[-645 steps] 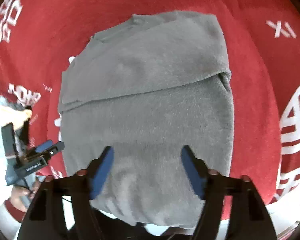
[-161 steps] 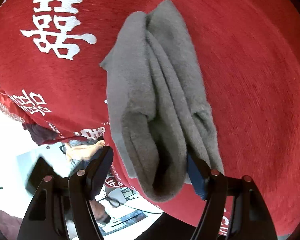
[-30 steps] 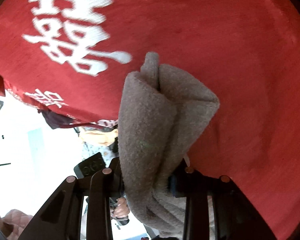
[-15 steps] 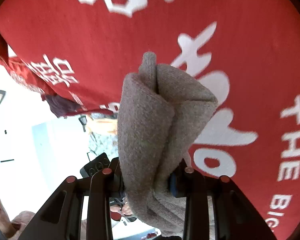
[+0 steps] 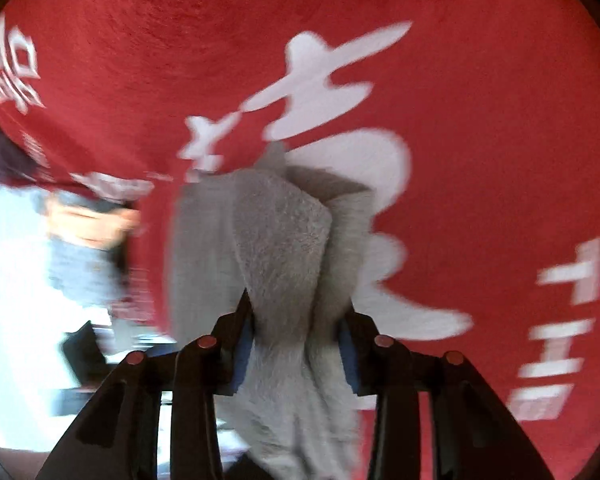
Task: Fold small clothes
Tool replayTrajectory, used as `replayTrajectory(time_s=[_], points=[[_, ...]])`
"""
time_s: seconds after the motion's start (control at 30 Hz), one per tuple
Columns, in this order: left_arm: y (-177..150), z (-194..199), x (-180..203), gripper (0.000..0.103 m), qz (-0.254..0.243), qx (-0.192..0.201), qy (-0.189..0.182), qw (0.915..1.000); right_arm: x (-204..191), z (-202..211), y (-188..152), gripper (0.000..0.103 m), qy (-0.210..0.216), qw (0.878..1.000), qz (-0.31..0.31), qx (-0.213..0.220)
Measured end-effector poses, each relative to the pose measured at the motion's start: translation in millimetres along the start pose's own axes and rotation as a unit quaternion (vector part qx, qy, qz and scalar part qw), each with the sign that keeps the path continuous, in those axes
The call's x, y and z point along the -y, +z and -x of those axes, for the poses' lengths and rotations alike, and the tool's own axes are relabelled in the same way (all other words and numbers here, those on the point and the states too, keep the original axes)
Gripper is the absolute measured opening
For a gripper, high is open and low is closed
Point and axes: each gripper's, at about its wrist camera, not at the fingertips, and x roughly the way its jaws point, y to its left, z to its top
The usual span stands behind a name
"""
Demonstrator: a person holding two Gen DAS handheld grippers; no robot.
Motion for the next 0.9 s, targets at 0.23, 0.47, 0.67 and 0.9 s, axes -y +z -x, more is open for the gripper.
replayTrajectory(time_s=[0.23,0.47,0.67,0.9], points=[[-12,22,12,0.078,-0.030,0.013,0.080,0.9963,-16,50,-21,0.044,-0.025,0.998,0.008,0.053],[-20,30,13,0.103,-0.003,0.016,0.117,0.9929,-69,15,-80,0.043,0.013,0.998,0.066,-0.017],[-31,34,18,0.103,0.007,0.007,0.137,0.9905,-50,-12,-99,0.026,-0.050,0.998,0.043,-0.020],[-39,50,31,0.103,-0.013,0.026,0.196,0.9802,-42,13,-109,0.039,-0.098,0.995,0.013,0.001]])
